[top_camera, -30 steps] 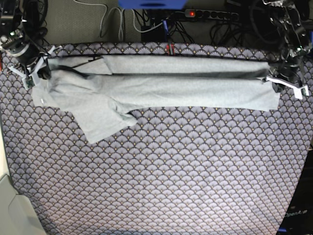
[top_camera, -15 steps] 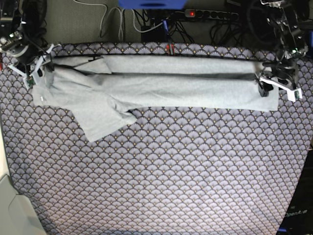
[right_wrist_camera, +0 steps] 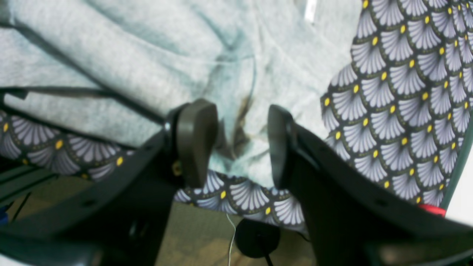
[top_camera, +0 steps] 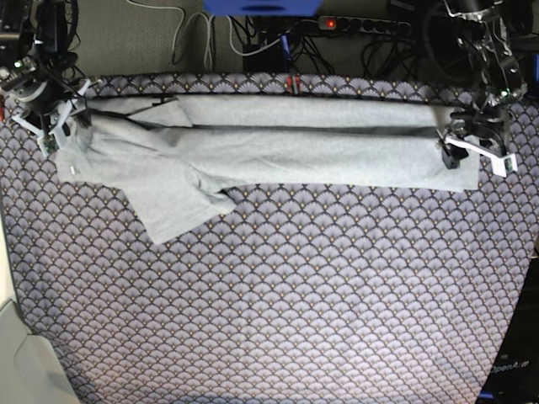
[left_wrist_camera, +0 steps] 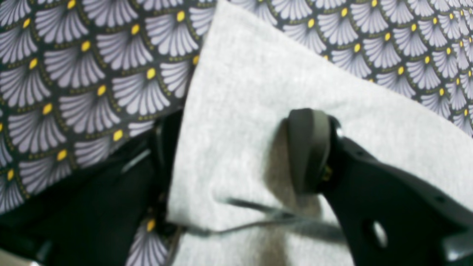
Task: Fold the T-shirt properly
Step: 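Release the hem and raise both grippers off the folded shirt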
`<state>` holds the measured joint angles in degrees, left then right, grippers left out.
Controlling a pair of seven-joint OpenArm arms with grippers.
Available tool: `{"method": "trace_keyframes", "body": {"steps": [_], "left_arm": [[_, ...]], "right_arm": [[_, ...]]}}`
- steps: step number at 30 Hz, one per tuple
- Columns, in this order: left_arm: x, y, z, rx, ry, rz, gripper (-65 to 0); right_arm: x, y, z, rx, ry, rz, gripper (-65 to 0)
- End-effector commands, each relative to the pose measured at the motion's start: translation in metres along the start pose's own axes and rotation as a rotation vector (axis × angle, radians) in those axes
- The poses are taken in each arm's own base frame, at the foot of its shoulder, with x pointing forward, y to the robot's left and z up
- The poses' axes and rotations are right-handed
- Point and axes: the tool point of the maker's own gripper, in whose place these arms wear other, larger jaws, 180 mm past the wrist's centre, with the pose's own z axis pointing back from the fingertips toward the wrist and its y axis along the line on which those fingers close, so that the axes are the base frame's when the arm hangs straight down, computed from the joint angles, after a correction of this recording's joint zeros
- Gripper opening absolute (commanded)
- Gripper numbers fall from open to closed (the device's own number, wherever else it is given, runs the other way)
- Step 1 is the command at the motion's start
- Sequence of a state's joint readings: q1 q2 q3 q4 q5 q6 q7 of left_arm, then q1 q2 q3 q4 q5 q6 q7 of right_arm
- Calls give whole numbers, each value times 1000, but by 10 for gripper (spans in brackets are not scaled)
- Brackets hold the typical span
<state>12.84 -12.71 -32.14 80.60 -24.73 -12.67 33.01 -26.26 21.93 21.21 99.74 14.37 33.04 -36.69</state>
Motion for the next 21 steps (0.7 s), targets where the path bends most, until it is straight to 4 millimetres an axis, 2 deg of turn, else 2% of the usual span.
{"method": "trace_keyframes", "body": {"steps": [1,4,6,9,13,19,21], "left_arm": [[3,5,2,8,0,-9,-240],[-2,7,4,13,12,-11,-240],[-6,2,3,-1,23,-19,-240],[-23,0,5,-8,63,-34,-240],[-28,2,7,-4,75,-34,-241],[-68,8,-1,14,165,32,-242],[-71,9,-3,16,174,43,-242]], "right_arm": [[13,-8,4,-14,-39,21,-377],[17,-10,3,-19,-48,21,-377],[18,-10,3,-19,-49,21,-377],[18,-10,3,-20,-51,22,-377],[18,-10,3,-20,-51,22,-377],[18,-9,2,-18,-52,17,-377],[18,-9,2,-18,-52,17,-377]]}}
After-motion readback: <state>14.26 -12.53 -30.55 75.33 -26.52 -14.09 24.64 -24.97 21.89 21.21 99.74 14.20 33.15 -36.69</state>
